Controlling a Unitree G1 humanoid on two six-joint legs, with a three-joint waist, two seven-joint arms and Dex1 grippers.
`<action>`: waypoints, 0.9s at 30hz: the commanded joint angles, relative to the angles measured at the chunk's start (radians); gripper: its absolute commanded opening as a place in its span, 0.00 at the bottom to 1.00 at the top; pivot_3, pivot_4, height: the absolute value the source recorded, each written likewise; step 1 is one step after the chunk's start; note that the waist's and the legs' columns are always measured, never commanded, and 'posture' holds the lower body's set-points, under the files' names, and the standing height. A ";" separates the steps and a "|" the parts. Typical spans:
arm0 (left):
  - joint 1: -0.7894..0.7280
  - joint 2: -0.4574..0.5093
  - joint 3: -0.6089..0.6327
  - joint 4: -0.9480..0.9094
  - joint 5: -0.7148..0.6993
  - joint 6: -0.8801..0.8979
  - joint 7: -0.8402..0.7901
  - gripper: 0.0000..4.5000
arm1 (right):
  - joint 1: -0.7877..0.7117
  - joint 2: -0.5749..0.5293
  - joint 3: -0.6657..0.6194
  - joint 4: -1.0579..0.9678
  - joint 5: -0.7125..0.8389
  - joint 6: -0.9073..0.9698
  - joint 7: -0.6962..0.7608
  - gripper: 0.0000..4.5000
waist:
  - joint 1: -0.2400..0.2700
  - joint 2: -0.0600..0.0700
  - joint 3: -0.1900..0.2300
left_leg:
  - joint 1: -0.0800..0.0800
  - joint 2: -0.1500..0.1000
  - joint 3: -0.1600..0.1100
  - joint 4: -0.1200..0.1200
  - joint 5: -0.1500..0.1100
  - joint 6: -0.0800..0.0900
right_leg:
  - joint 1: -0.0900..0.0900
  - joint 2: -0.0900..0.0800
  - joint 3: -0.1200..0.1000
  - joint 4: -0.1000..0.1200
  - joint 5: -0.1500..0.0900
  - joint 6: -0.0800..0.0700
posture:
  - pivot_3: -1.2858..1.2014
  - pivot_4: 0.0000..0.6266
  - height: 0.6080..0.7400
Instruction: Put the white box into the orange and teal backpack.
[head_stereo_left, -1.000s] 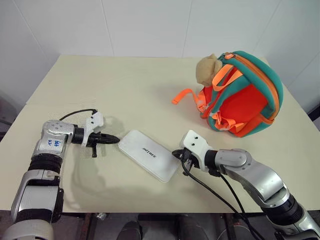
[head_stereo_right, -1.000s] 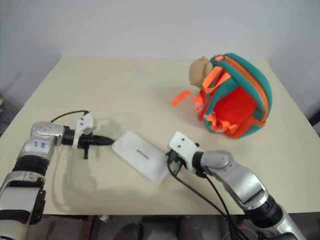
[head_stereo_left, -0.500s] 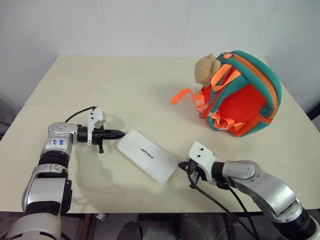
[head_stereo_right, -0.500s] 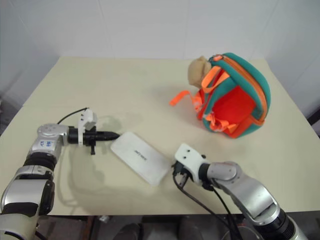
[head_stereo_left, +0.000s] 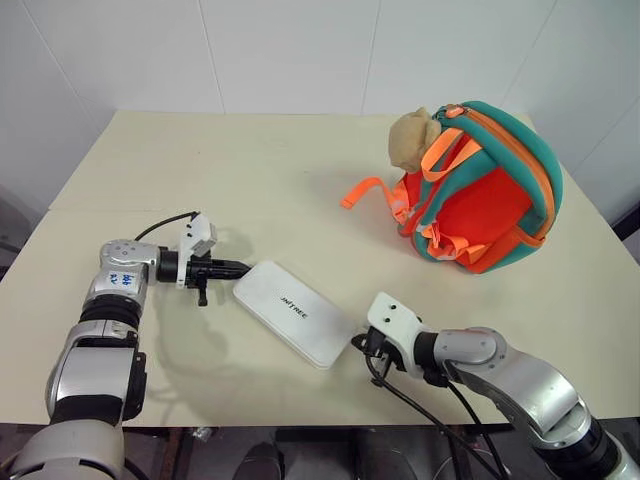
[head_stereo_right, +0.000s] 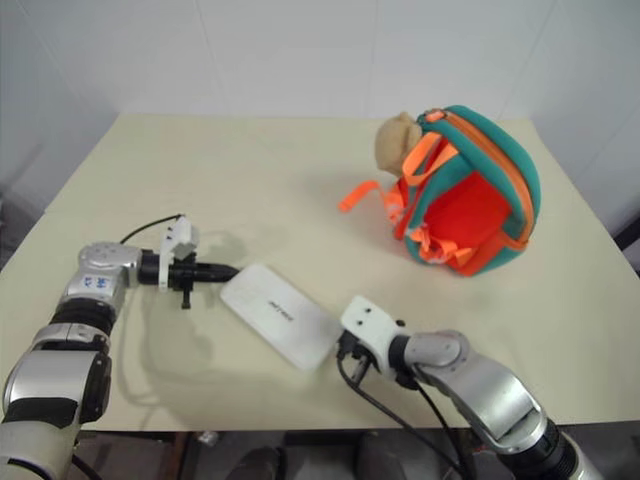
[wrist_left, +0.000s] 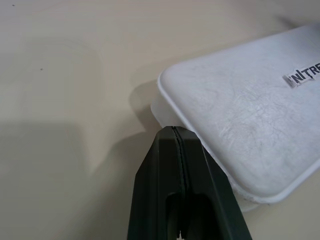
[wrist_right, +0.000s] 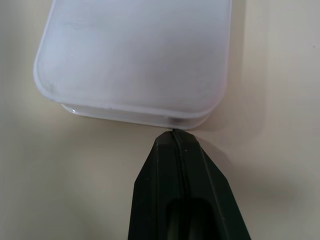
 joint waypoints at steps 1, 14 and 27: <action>-0.018 -0.014 -0.015 -0.007 0.007 -0.018 -0.021 0.00 | -0.028 0.038 0.022 0.005 0.002 -0.023 -0.002 0.03 | -0.001 0.000 0.000 | 0.000 0.000 0.000 0.000 0.000 0.000 | 0.000 0.000 0.000 0.000 0.000 0.000 | 0.52 0.24 1.00; 0.053 0.027 -0.046 -0.134 0.004 0.055 -0.097 0.00 | -0.083 0.046 -0.001 0.041 -0.023 -0.047 -0.005 0.03 | -0.002 -0.002 -0.002 | 0.003 0.000 0.000 0.001 0.001 0.000 | 0.001 0.000 0.000 0.001 0.000 -0.001 | 0.52 0.24 1.00; 0.246 0.093 -0.051 -0.467 -0.038 0.232 -0.090 0.00 | -0.143 0.008 -0.037 0.105 -0.058 -0.085 0.011 0.03 | 0.001 -0.002 -0.001 | -0.001 0.000 -0.001 -0.002 0.001 0.000 | -0.001 0.000 0.000 0.000 0.000 -0.001 | 0.52 0.24 1.00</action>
